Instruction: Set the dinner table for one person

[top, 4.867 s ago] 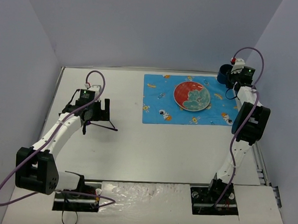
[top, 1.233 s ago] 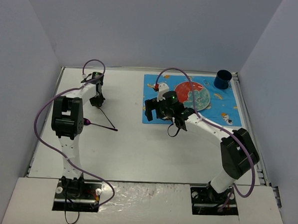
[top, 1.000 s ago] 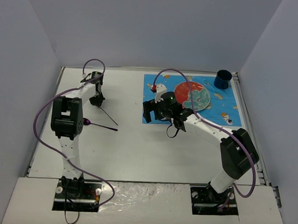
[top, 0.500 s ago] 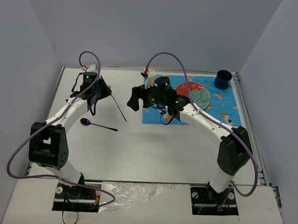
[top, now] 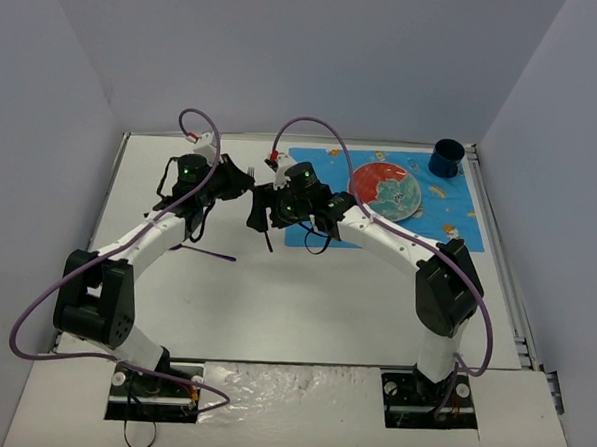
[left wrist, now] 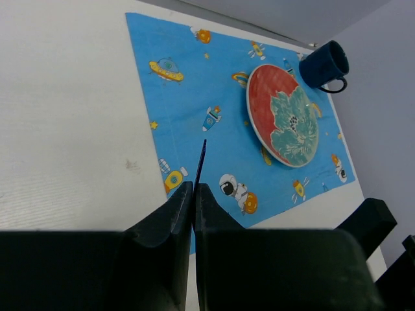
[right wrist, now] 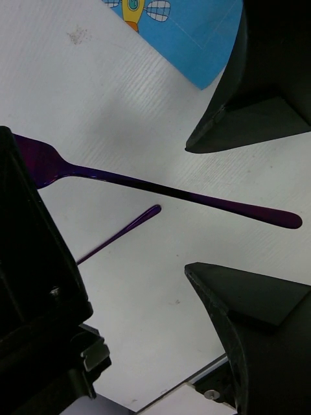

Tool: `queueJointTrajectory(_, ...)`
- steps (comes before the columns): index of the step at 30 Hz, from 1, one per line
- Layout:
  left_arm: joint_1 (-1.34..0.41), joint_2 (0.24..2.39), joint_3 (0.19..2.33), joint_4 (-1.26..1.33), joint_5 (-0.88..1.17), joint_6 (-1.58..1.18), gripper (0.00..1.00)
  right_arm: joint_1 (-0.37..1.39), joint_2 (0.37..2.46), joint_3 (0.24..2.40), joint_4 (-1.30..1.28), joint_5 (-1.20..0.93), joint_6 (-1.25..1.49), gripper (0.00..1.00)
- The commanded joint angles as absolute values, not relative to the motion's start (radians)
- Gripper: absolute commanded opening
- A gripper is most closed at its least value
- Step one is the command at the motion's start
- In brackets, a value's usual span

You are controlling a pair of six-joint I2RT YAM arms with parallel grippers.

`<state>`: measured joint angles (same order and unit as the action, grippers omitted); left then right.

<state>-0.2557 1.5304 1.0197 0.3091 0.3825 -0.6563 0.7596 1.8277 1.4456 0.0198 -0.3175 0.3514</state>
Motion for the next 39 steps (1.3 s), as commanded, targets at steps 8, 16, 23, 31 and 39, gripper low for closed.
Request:
queueJointTrajectory(8,-0.281,1.495,1.005,0.569,0.465,-0.701,0.0,0.769,1.773,1.483,0.058,-0.198,0.342,0.37)
queueJointTrajectory(16,-0.287,1.509,0.992,0.615,0.493,-0.699,0.0,0.769,1.761,1.485,0.058,-0.156,0.337,0.24)
queueJointTrajectory(23,-0.29,1.521,0.981,0.635,0.508,-0.695,0.0,0.77,1.742,1.474,0.058,-0.127,0.333,0.19)
queueJointTrajectory(31,-0.295,1.548,0.961,0.668,0.534,-0.696,0.01,0.769,1.713,1.466,0.058,-0.089,0.316,0.0)
queueJointTrajectory(39,-0.294,1.568,0.994,0.565,0.526,-0.682,0.46,0.759,1.708,1.424,0.057,-0.047,0.307,0.0)
